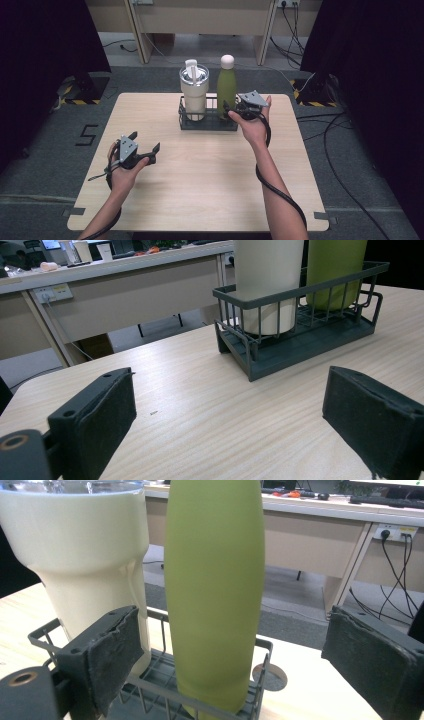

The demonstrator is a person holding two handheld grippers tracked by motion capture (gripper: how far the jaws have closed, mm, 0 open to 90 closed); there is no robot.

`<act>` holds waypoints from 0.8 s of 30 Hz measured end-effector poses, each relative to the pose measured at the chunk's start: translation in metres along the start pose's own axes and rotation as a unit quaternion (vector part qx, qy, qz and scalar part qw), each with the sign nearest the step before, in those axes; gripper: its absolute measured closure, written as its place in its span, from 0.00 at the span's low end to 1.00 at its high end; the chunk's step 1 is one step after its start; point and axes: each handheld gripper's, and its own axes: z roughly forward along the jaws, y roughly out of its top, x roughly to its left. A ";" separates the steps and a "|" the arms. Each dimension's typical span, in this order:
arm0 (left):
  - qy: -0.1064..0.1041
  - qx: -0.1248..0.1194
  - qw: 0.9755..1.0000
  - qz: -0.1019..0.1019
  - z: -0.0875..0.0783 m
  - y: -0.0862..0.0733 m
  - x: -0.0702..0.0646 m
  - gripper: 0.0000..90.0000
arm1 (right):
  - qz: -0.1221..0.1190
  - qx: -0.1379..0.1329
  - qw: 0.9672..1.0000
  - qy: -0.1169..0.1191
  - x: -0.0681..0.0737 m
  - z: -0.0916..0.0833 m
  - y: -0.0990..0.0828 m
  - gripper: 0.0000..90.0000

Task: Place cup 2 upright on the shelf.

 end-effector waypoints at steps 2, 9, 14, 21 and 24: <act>0.000 0.001 1.000 0.000 0.000 0.000 0.000 0.07 | 0.001 0.002 1.000 -0.002 -0.001 -0.002 -0.002 0.10; 0.000 0.001 1.000 0.001 0.000 0.000 -0.001 0.07 | 0.000 0.002 1.000 -0.004 -0.005 -0.010 -0.006 0.10; 0.000 0.001 1.000 0.001 0.000 0.000 -0.001 0.07 | 0.004 0.001 1.000 -0.005 -0.009 -0.016 -0.009 0.10; 0.001 0.001 1.000 0.000 0.000 0.000 0.000 0.07 | 0.008 0.003 1.000 -0.009 -0.015 -0.026 -0.016 0.11; 0.001 0.001 1.000 0.000 -0.001 0.000 0.000 0.07 | 0.008 0.005 1.000 -0.011 -0.017 -0.030 -0.020 0.11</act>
